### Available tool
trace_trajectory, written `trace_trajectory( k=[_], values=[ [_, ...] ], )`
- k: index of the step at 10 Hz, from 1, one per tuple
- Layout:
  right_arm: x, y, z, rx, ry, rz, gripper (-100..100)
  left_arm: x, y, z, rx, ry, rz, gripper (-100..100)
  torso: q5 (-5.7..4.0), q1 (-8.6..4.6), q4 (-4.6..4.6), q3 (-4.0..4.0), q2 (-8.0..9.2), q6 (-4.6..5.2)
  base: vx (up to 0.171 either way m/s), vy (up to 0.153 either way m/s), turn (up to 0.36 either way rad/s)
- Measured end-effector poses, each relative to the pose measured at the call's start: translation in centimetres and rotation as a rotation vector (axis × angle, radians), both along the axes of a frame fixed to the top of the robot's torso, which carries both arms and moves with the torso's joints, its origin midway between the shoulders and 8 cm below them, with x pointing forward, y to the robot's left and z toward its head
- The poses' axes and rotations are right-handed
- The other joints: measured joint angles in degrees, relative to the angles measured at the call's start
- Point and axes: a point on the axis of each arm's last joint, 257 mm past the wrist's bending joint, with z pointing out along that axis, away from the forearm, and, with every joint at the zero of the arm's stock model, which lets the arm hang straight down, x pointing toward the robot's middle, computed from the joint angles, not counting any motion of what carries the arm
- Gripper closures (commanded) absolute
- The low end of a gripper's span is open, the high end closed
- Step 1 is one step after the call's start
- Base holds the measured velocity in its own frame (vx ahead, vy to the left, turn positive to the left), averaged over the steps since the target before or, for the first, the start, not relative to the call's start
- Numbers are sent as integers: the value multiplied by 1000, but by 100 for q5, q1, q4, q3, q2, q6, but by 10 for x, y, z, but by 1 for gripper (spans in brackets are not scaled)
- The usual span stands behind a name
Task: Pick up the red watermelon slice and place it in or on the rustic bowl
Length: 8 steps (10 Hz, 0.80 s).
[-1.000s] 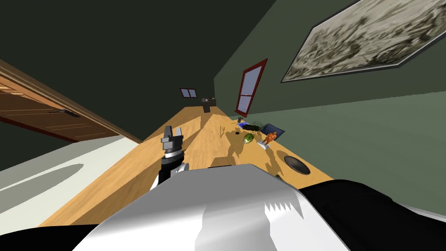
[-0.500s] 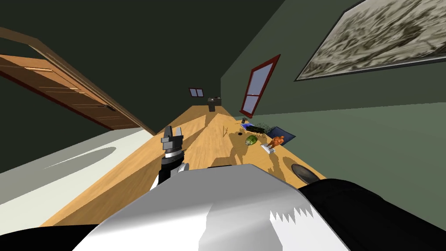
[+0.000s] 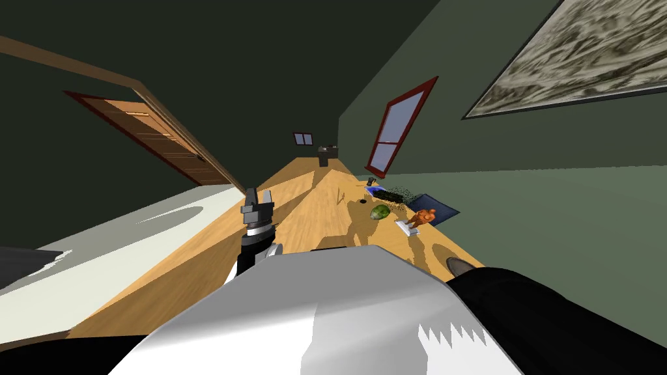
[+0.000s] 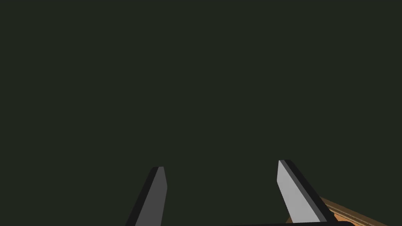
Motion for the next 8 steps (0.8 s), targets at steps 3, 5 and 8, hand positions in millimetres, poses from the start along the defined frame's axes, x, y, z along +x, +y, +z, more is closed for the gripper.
trace_trajectory(
  k=[3,5,8],
  values=[
    [-19,21,1,0,6,-53,-100,0,0,0,0,0,0,0,-1,-3,1,3,4,6,-53,-57,239],
    [-33,36,-2,-2,13,-96,-100,0,0,0,0,0,0,0,-1,3,2,4,5,8,-44,-40,192],
    [-55,53,2,-12,25,-165,-100,0,0,0,0,0,0,0,0,6,1,2,2,2,-35,-13,74]
  ],
)
